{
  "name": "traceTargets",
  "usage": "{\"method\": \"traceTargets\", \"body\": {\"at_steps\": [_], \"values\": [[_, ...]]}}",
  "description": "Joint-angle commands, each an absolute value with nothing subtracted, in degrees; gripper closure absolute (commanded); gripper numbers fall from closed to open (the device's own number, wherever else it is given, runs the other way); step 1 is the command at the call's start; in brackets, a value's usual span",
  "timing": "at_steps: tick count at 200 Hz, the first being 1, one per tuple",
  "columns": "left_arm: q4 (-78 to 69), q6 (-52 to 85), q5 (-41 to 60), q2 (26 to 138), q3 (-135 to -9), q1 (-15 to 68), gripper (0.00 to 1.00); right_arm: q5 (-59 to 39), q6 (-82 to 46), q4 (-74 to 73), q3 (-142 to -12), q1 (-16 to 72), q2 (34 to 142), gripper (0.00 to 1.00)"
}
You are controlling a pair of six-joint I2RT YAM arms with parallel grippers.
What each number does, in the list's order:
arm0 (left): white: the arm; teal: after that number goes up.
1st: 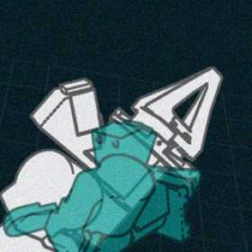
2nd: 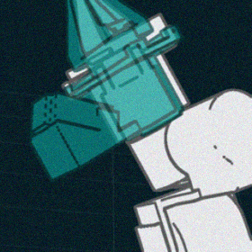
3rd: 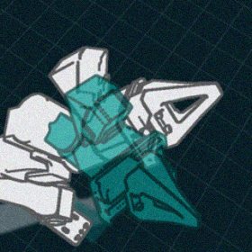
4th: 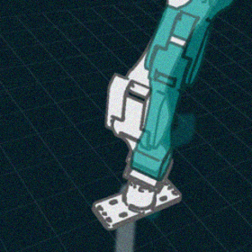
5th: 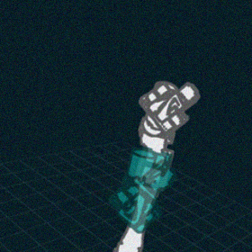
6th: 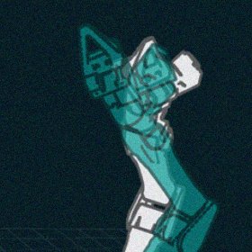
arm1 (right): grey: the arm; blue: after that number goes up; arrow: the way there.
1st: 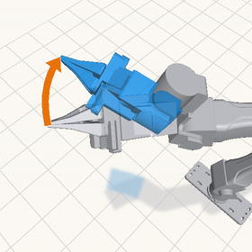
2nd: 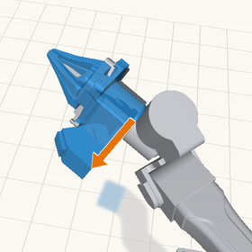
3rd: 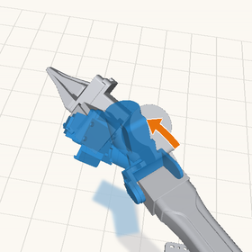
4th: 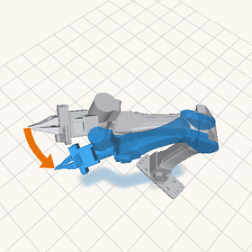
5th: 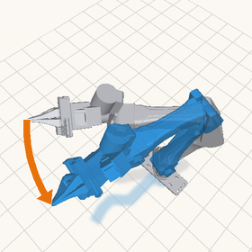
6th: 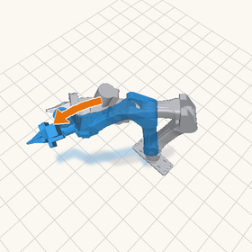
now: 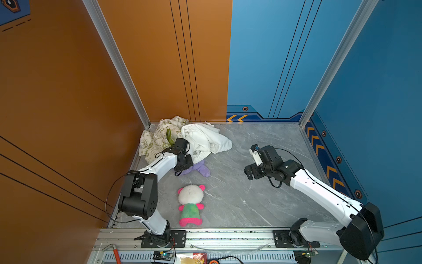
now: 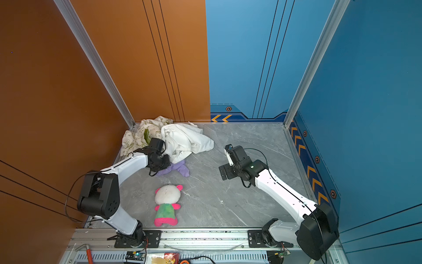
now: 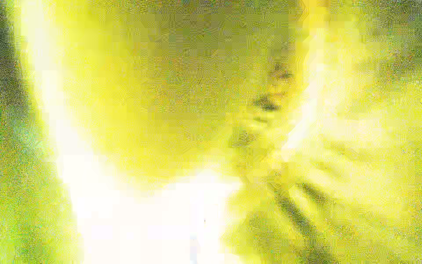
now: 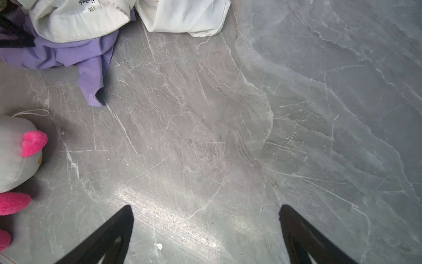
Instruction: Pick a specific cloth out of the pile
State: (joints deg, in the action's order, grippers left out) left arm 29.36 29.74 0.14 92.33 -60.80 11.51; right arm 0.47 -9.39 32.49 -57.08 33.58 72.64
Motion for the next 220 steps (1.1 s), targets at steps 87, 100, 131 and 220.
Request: {"method": "traceTargets", "body": {"at_steps": [87,100,131,220], "values": [[31.1,29.4,-2.3,79.7,-71.0,14.7,1.0,4.7,-9.2,28.2,-61.6,34.2,74.8,0.0],[31.4,28.8,-1.4,79.3,-72.7,14.7,1.0,5.5,-9.9,28.6,-62.3,34.6,74.6,0.0],[32.2,27.4,-0.1,77.7,-75.9,14.8,1.0,9.0,-11.8,29.0,-63.0,36.3,74.1,0.0],[32.1,24.5,2.4,77.1,-86.9,15.8,1.0,13.6,-15.5,27.4,-64.1,41.7,73.5,0.0]]}}
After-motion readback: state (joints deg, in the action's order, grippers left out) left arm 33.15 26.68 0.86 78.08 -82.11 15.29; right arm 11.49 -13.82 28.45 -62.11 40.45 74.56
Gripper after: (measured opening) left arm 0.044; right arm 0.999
